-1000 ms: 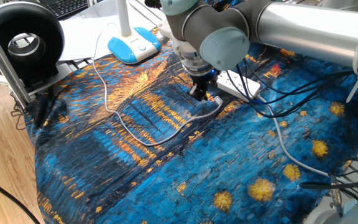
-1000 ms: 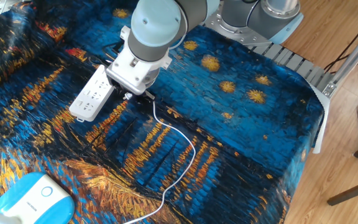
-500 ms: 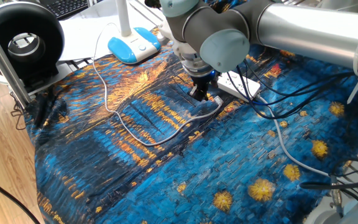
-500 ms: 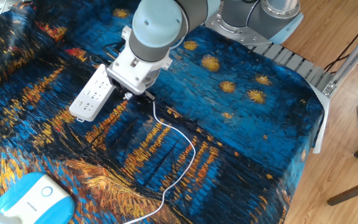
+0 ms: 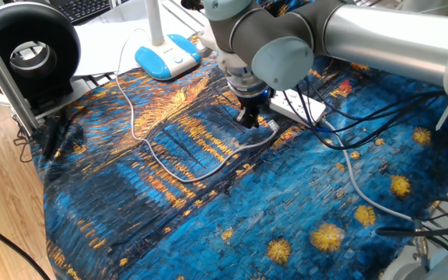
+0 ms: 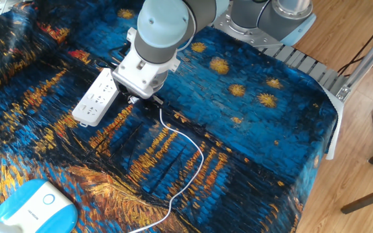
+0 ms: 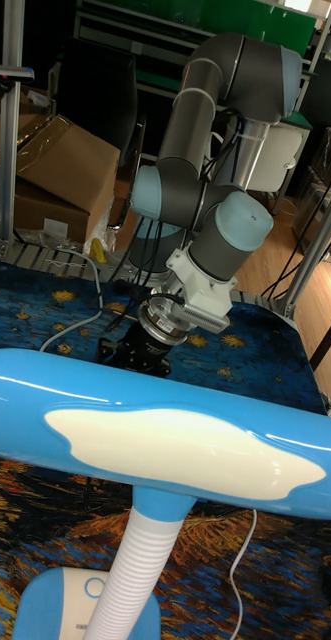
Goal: Plug in the power cord of the desk lamp, turn on the socket, and light up the desk lamp
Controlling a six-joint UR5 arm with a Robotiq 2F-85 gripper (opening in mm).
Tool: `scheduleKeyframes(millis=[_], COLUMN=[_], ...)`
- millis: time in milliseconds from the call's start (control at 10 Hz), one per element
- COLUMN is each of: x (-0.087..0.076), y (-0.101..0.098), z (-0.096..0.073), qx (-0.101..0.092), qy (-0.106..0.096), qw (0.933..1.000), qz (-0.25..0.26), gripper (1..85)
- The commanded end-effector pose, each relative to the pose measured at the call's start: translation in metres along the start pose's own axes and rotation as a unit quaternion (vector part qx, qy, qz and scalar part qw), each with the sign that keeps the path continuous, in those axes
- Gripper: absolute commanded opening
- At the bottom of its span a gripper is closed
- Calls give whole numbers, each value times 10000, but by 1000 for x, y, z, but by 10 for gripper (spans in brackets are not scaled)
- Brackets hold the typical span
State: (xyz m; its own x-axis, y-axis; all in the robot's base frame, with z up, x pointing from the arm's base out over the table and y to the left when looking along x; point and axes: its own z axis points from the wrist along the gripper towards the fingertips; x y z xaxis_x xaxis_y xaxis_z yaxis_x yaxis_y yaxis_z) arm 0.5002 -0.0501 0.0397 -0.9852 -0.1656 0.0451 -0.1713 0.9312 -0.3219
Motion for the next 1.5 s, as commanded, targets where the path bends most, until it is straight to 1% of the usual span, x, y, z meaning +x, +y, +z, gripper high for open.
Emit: scheduleKeyframes(millis=[0,100,200,300,500,600,700,800,1000,1100,1300,1400], x=[8,19,29,33,36,33,30,25,12,9,3,3], y=[8,8,12,15,16,11,10,5,-6,-7,-12,-10], z=[4,3,3,5,7,7,7,6,2,3,4,3], qx=[-100,-42,-34,-21,16,76,76,129,172,164,240,218], qy=[-114,-43,5,23,-65,-101,-102,-93,-108,-165,-309,-329], qw=[9998,9998,9998,9998,9998,9998,9998,9998,9998,9997,9991,9990], qz=[129,182,205,212,204,156,164,132,69,122,177,216], gripper=[463,490,493,493,497,497,497,497,497,493,487,483])
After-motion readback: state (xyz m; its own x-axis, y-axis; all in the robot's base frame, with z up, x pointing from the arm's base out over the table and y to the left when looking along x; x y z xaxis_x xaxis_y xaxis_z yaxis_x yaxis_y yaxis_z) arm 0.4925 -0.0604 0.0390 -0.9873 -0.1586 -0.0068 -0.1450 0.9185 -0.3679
